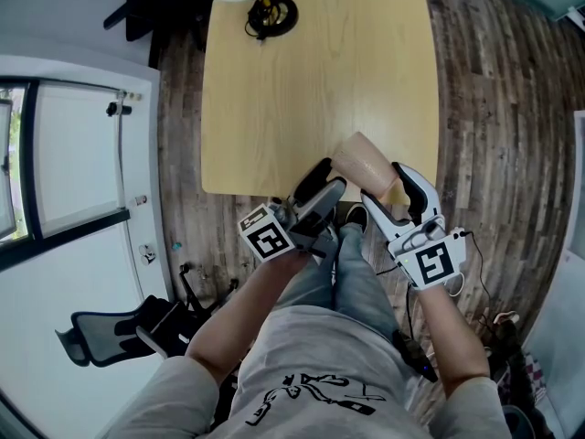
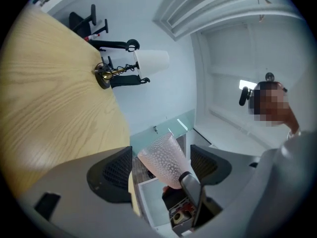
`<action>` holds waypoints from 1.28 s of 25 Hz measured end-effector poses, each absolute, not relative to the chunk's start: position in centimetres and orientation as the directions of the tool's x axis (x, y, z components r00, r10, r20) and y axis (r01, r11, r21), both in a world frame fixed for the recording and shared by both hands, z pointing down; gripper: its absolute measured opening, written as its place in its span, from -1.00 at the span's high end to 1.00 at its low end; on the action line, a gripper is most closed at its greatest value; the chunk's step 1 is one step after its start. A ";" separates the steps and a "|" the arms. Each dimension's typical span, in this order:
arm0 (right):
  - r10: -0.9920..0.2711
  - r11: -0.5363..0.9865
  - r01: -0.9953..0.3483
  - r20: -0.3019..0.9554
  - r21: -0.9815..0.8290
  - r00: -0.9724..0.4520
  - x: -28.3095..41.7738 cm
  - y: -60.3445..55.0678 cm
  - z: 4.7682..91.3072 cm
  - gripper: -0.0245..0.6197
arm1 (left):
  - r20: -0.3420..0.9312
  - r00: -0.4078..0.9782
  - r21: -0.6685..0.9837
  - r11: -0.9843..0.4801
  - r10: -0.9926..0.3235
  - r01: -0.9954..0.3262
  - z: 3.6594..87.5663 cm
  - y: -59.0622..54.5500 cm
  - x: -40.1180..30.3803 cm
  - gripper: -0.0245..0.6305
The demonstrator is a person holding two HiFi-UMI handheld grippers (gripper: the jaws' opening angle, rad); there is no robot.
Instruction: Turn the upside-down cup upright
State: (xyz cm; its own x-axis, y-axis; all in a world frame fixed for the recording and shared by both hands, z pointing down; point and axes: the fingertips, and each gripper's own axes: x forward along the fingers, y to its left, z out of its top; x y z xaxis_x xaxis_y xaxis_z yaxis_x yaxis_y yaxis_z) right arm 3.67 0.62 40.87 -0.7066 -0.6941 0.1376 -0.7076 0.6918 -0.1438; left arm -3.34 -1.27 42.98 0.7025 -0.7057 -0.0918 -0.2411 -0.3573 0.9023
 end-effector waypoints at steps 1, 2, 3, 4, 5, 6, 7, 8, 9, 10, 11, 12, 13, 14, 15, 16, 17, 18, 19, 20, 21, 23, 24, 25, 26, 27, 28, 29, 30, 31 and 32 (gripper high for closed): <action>-0.693 0.692 -0.708 0.141 -0.141 -0.707 3.7 0.6 40.9 0.03 | -0.079 0.702 0.893 -0.363 -0.708 -0.266 43.0 -1.3 -3.5 -0.20; -0.693 0.693 -0.707 0.144 -0.137 -0.707 3.8 0.5 40.8 0.03 | -0.072 0.700 0.886 -0.368 -0.710 -0.283 43.0 -1.3 -3.6 -0.20; -0.691 0.695 -0.707 0.148 -0.131 -0.707 3.9 0.5 40.9 0.03 | -0.068 0.697 0.881 -0.370 -0.714 -0.293 43.0 -1.3 -3.7 -0.19; -0.689 0.697 -0.706 0.154 -0.124 -0.708 3.9 0.5 40.9 0.03 | -0.066 0.693 0.878 -0.372 -0.718 -0.301 43.0 -1.3 -3.8 -0.16; -0.687 0.699 -0.705 0.162 -0.117 -0.708 3.9 0.5 41.0 0.03 | -0.065 0.690 0.875 -0.374 -0.721 -0.309 43.0 -1.3 -3.9 -0.12; -0.685 0.701 -0.705 0.170 -0.110 -0.708 3.9 0.6 41.0 0.03 | -0.060 0.688 0.871 -0.375 -0.723 -0.318 43.0 -1.3 -4.0 -0.08; -0.683 0.703 -0.704 0.177 -0.103 -0.708 3.9 0.6 41.1 0.03 | -0.053 0.688 0.866 -0.377 -0.723 -0.329 43.1 -1.3 -4.1 -0.05; -0.681 0.705 -0.702 0.184 -0.095 -0.709 3.9 0.6 41.1 0.03 | -0.044 0.690 0.860 -0.378 -0.723 -0.341 43.2 -1.2 -4.1 -0.04; -0.679 0.708 -0.701 0.192 -0.088 -0.709 3.9 0.5 41.1 0.03 | -0.035 0.691 0.854 -0.381 -0.722 -0.355 43.3 -1.2 -4.1 -0.03; -0.676 0.710 -0.699 0.201 -0.079 -0.709 3.8 0.5 41.2 0.03 | -0.027 0.693 0.847 -0.385 -0.721 -0.368 43.3 -1.2 -4.2 -0.01; -0.673 0.713 -0.698 0.213 -0.068 -0.708 3.8 0.4 41.2 0.03 | -0.020 0.693 0.840 -0.388 -0.721 -0.379 43.4 -1.2 -4.2 0.02; -0.671 0.715 -0.697 0.227 -0.055 -0.706 3.8 0.3 41.4 0.03 | -0.015 0.692 0.835 -0.389 -0.722 -0.389 43.4 -1.2 -4.3 0.07; -0.669 0.716 -0.696 0.242 -0.044 -0.703 3.8 0.3 41.5 0.03 | -0.011 0.689 0.831 -0.390 -0.724 -0.397 43.5 -1.2 -4.4 0.12; -0.666 0.718 -0.696 0.258 -0.036 -0.700 3.7 0.3 41.7 0.03 | -0.007 0.688 0.827 -0.391 -0.726 -0.404 43.5 -1.2 -4.6 0.16; -0.663 0.718 -0.695 0.271 -0.031 -0.698 3.7 0.3 41.9 0.03 | -0.002 0.687 0.821 -0.394 -0.727 -0.414 43.6 -1.2 -4.7 0.18; -0.661 0.720 -0.694 0.281 -0.026 -0.696 3.7 0.3 42.1 0.03 | 0.004 0.688 0.811 -0.401 -0.726 -0.427 43.6 -1.2 -4.7 0.21; -0.658 0.722 -0.692 0.290 -0.020 -0.695 3.6 0.3 42.2 0.03 | 0.012 0.690 0.797 -0.409 -0.724 -0.444 43.6 -1.2 -4.7 0.23; -0.654 0.725 -0.689 0.299 -0.014 -0.695 3.6 0.4 42.3 0.03 | 0.020 0.691 0.782 -0.420 -0.723 -0.461 43.6 -1.2 -4.7 0.25; -0.651 0.727 -0.686 0.308 -0.009 -0.694 3.6 0.4 42.5 0.03 | 0.027 0.691 0.765 -0.430 -0.723 -0.480 43.5 -1.3 -4.7 0.29; -0.647 0.730 -0.684 0.318 -0.005 -0.693 3.6 0.4 42.6 0.03 | 0.034 0.689 0.747 -0.439 -0.724 -0.498 43.4 -1.4 -4.7 0.32; -0.644 0.731 -0.682 0.329 -0.002 -0.691 3.6 0.4 42.8 0.03 | 0.039 0.686 0.732 -0.447 -0.726 -0.515 43.3 -1.5 -4.7 0.34; -0.638 0.731 -0.682 0.353 -0.001 -0.684 3.5 0.4 43.2 0.03 | 0.043 0.681 0.706 -0.460 -0.731 -0.538 43.0 -1.9 -4.8 0.36; -0.635 0.731 -0.683 0.365 -0.002 -0.681 3.5 0.4 43.4 0.03 | 0.043 0.680 0.695 -0.467 -0.732 -0.547 42.8 -2.1 -4.8 0.36; -0.632 0.731 -0.683 0.375 -0.002 -0.678 3.5 0.5 43.7 0.03 | 0.043 0.680 0.684 -0.474 -0.732 -0.554 42.7 -2.3 -4.7 0.36; -0.629 0.731 -0.682 0.385 -0.002 -0.675 3.5 0.5 43.9 0.03 | 0.044 0.681 0.673 -0.482 -0.731 -0.561 42.6 -2.4 -4.6 0.36; -0.625 0.733 -0.680 0.394 -0.001 -0.674 3.5 0.6 44.0 0.03 | 0.047 0.682 0.663 -0.488 -0.730 -0.568 42.5 -2.5 -4.5 0.38; -0.621 0.735 -0.678 0.400 0.000 -0.674 3.4 0.7 44.2 0.03 | 0.051 0.682 0.654 -0.492 -0.729 -0.575 42.5 -2.6 -4.4 0.38; -0.618 0.737 -0.676 0.405 0.000 -0.674 3.4 0.8 44.3 0.03 | 0.057 0.683 0.644 -0.496 -0.728 -0.582 42.6 -2.6 -4.2 0.40; -0.616 0.738 -0.675 0.409 -0.001 -0.674 3.4 0.9 44.4 0.03 | 0.065 0.684 0.635 -0.499 -0.727 -0.590 42.7 -2.7 -4.1 0.42; -0.613 0.738 -0.674 0.413 -0.002 -0.673 3.4 0.9 44.6 0.03 | 0.072 0.685 0.625 -0.503 -0.725 -0.597 42.9 -2.8 -4.0 0.43; -0.611 0.738 -0.675 0.419 -0.004 -0.671 3.3 0.9 44.7 0.03 | 0.077 0.687 0.615 -0.507 -0.723 -0.603 43.1 -2.9 -3.9 0.43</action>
State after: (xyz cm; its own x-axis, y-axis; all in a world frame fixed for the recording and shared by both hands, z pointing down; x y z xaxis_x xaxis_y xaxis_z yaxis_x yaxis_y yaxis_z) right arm 3.33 0.91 44.69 -0.6711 -0.6115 0.4192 -0.6748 0.7380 -0.0038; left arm -3.91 -2.90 43.09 0.6869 -0.7227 0.0772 -0.6031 -0.5075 0.6155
